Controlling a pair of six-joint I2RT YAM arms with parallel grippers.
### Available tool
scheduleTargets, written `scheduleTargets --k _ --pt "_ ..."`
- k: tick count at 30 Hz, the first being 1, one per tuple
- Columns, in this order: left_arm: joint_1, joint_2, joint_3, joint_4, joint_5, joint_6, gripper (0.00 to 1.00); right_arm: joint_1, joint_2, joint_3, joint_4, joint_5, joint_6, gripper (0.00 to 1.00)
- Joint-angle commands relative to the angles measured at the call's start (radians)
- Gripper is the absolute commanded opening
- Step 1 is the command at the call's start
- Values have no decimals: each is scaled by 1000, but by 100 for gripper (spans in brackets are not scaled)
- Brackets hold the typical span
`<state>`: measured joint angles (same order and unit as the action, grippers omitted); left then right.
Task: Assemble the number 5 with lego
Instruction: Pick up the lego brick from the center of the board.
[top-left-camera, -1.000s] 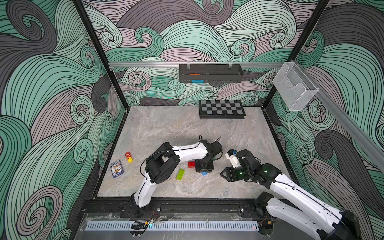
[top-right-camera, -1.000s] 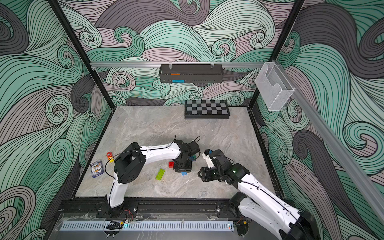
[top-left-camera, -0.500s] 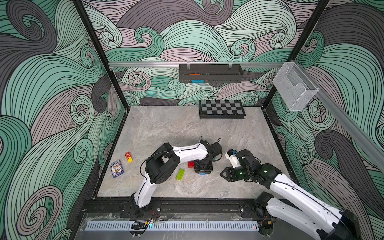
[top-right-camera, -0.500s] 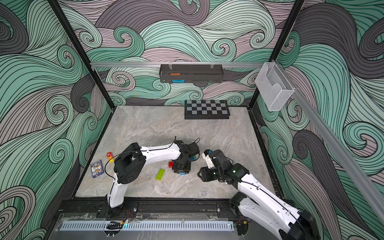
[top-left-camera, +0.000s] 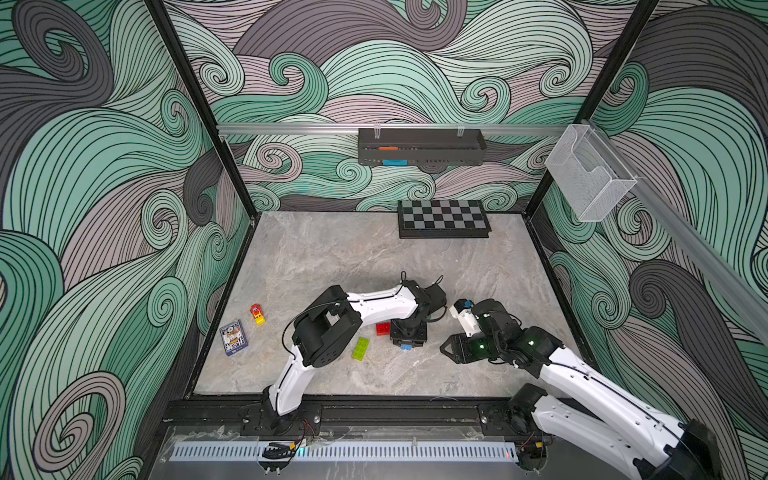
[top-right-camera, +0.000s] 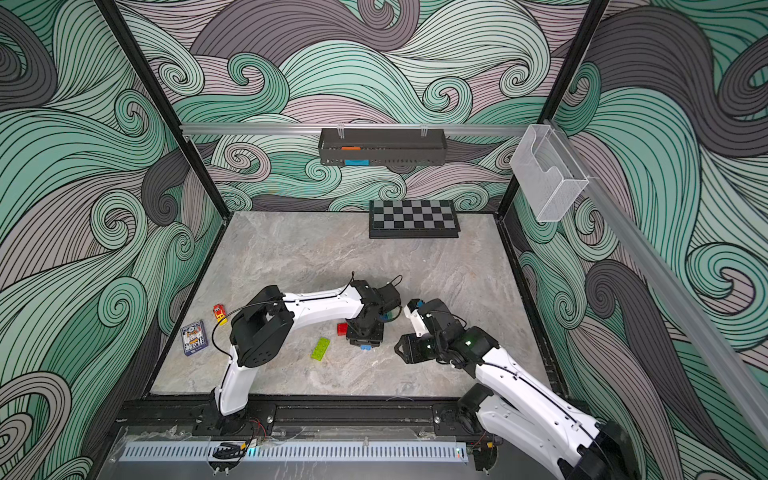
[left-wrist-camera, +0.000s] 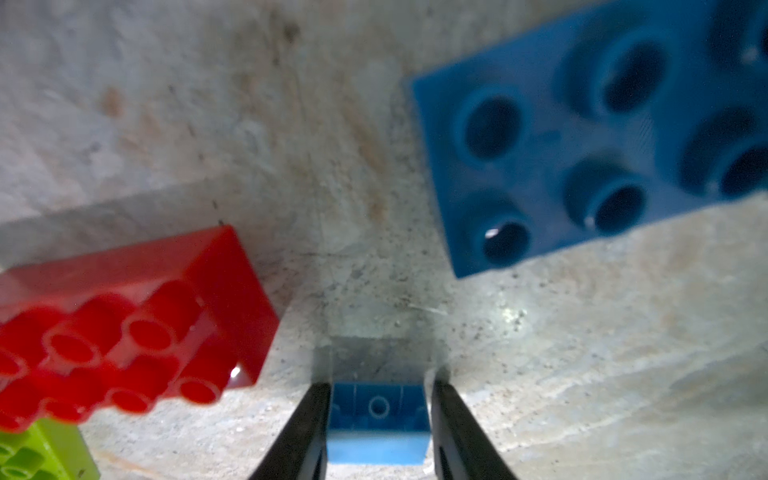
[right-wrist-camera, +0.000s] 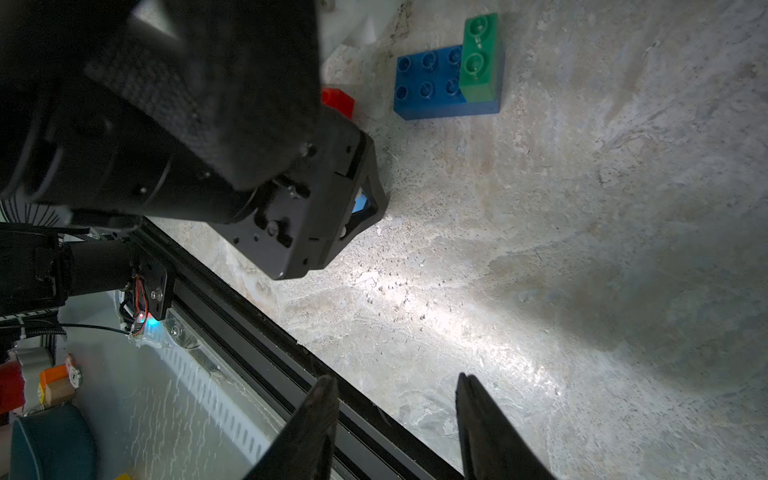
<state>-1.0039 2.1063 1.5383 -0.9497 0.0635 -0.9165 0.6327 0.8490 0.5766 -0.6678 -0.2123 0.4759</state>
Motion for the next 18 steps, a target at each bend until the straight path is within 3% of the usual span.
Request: scheduleTargets --k 1,11,18 --pt "-1 18 24 -26 -3 11 43 -7 1 -9 11 -10 -11 50" --pt "10 -8 4 -23 -9 15 26 -5 3 -9 12 -18 -14 50" --pt "48 -218 -70 5 -38 -2 25 -5 -91 -10 60 -92 -32 51"
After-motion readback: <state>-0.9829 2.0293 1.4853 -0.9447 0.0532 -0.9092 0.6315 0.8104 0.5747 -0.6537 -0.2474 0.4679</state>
